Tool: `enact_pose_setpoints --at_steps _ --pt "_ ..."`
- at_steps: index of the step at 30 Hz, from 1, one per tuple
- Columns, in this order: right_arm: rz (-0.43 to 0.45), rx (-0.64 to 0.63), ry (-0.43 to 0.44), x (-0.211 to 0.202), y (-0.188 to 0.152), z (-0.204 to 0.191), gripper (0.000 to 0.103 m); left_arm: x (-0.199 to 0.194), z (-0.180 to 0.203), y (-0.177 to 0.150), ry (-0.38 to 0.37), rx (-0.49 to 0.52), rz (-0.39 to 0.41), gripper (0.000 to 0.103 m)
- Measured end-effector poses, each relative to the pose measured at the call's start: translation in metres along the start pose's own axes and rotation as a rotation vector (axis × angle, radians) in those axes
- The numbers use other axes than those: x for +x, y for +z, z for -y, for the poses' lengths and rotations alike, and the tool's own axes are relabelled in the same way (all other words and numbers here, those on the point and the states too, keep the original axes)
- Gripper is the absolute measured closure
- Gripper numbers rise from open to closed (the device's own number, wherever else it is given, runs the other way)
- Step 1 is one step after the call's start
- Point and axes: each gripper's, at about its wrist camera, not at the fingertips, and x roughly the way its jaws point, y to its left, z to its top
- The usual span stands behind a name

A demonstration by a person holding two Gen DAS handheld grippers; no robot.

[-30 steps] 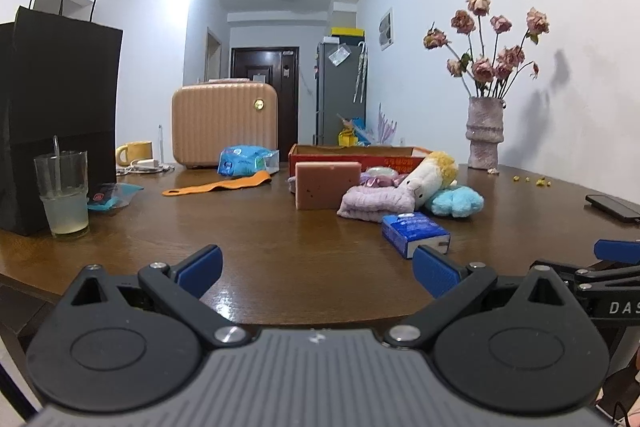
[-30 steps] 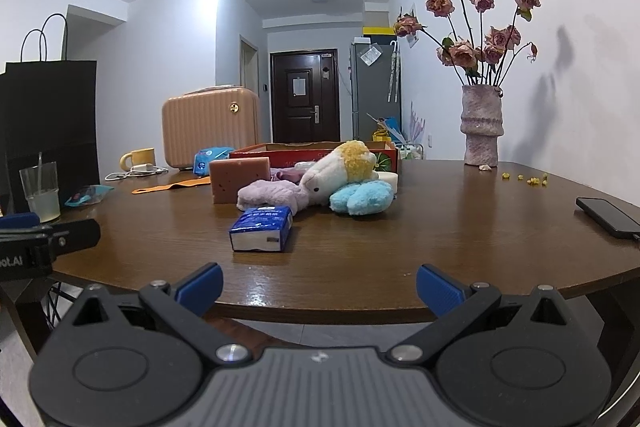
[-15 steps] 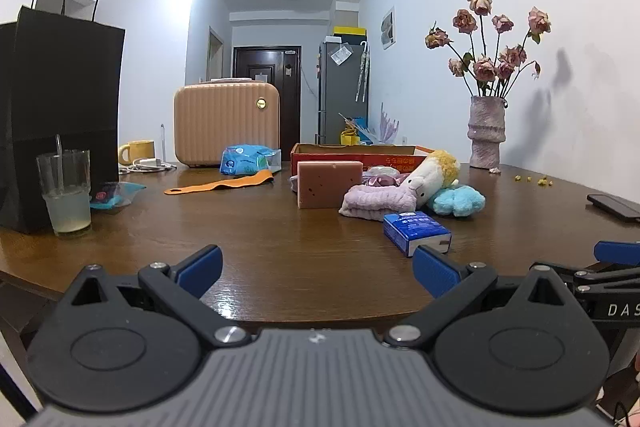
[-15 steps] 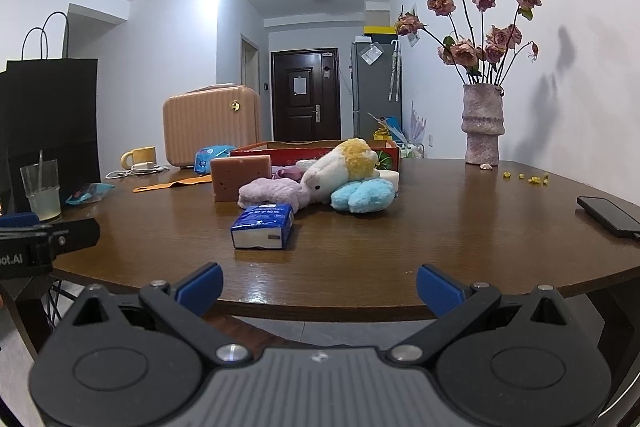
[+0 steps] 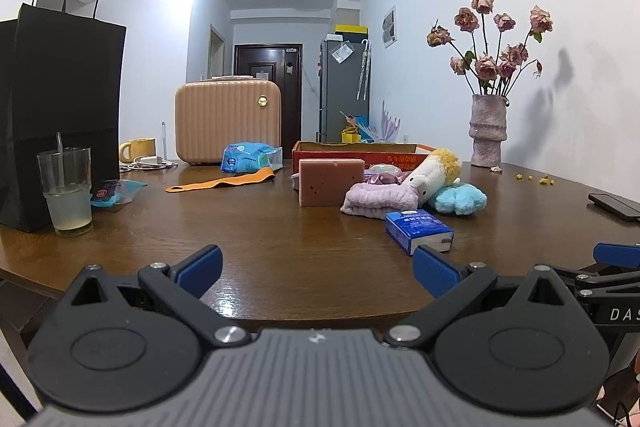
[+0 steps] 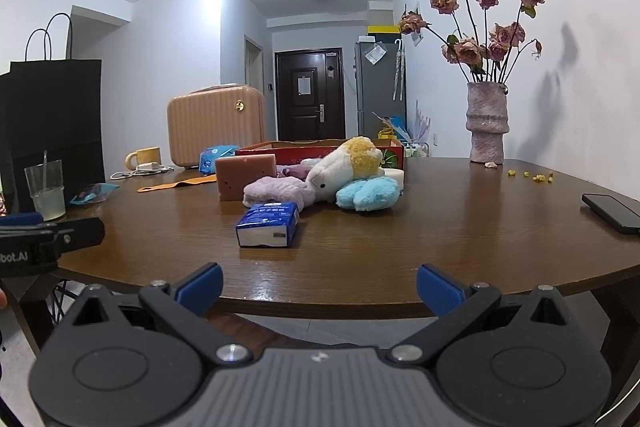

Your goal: Organize soft objects

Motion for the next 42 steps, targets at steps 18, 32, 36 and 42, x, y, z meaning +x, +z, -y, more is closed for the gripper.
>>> enact_pose_setpoints --at_steps 18,32,36,42 --pt "-0.003 0.001 -0.002 -0.001 -0.001 -0.001 0.0 0.0 0.003 -0.002 -0.01 -0.001 -0.006 0.0" --pt "0.027 0.017 -0.004 0.002 0.004 0.006 0.0 0.013 -0.003 0.003 -0.042 -0.027 -0.018 0.0" --pt "0.05 0.018 -0.005 0.015 0.013 0.019 0.0 0.036 -0.004 0.014 -0.034 -0.008 -0.007 0.0" --pt "0.042 -0.025 0.039 0.048 0.032 0.023 0.0 0.066 -0.007 0.03 -0.033 -0.022 -0.024 0.0"
